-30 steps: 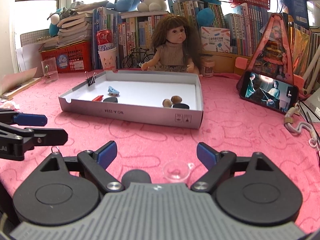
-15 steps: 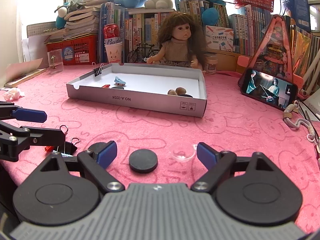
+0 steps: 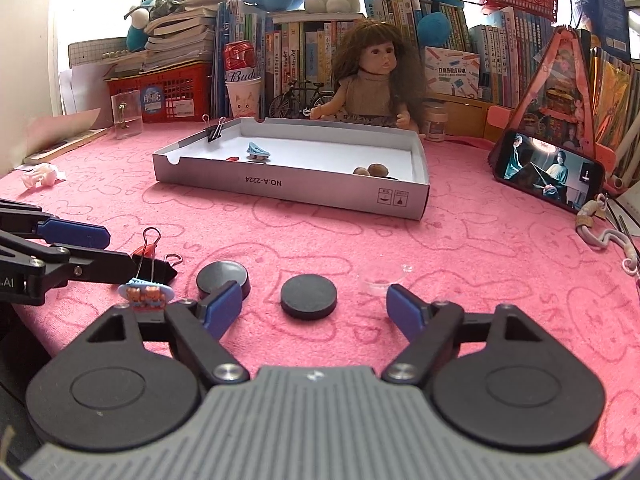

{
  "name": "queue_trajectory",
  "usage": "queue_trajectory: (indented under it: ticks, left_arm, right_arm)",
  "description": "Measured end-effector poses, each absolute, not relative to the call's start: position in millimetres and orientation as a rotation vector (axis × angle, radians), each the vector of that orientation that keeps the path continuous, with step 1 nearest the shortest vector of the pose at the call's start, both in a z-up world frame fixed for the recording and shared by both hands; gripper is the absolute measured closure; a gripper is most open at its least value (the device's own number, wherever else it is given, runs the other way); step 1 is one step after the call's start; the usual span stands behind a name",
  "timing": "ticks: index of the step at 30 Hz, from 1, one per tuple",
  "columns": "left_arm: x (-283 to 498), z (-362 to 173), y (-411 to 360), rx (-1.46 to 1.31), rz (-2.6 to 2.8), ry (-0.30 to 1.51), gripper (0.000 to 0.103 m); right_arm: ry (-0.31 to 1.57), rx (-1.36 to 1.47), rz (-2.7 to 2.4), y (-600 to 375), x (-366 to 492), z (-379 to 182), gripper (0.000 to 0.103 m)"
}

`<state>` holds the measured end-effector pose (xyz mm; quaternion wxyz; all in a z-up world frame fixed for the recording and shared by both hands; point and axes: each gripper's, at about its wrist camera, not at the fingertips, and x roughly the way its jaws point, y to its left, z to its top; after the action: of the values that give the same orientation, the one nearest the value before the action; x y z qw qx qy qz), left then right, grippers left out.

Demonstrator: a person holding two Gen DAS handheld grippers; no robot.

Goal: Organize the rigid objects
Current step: 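Move the left tool toward a red marker while the right tool approaches a black puck, then close the left tool on the red marker while the right tool closes on the black puck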

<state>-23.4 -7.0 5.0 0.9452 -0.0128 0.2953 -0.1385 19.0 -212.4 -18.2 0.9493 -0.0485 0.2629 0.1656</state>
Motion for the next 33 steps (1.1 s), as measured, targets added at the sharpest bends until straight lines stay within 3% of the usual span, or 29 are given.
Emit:
queue_trajectory:
  ticks: [1,2,4,13,16,25,30,33]
  left_arm:
    - [-23,4,-6,-0.02,-0.269,0.601,0.052]
    - [-22,4,-5,-0.016,-0.252,0.603,0.052]
    - [-20,2,-2,-0.019,-0.226,0.613,0.054]
    - [-15,-2,-7,-0.004,-0.225,0.605,0.057]
    - [-11,-3,-9,0.016,-0.174,0.593,0.057]
    - [-5,-5,-14,0.028,-0.152,0.608,0.064]
    - [-7,-5,-20,0.043,-0.171,0.602,0.083]
    - [-9,-5,-23,0.042,-0.19,0.601,0.093]
  right_arm:
    - [0.534,-0.098,0.339,-212,18,-18,0.028]
    - [0.534,-0.1,0.343,-212,17,-18,0.043]
    - [0.535,-0.117,0.351,-209,15,-18,0.055]
    - [0.528,-0.12,0.354,-205,14,-19,0.053]
    - [0.525,-0.121,0.351,-204,15,-19,0.044]
    - [0.511,-0.117,0.314,-203,18,-21,0.043]
    - [0.5,-0.137,0.303,-199,18,-23,0.043]
    - [0.503,-0.129,0.314,-200,18,-22,0.049]
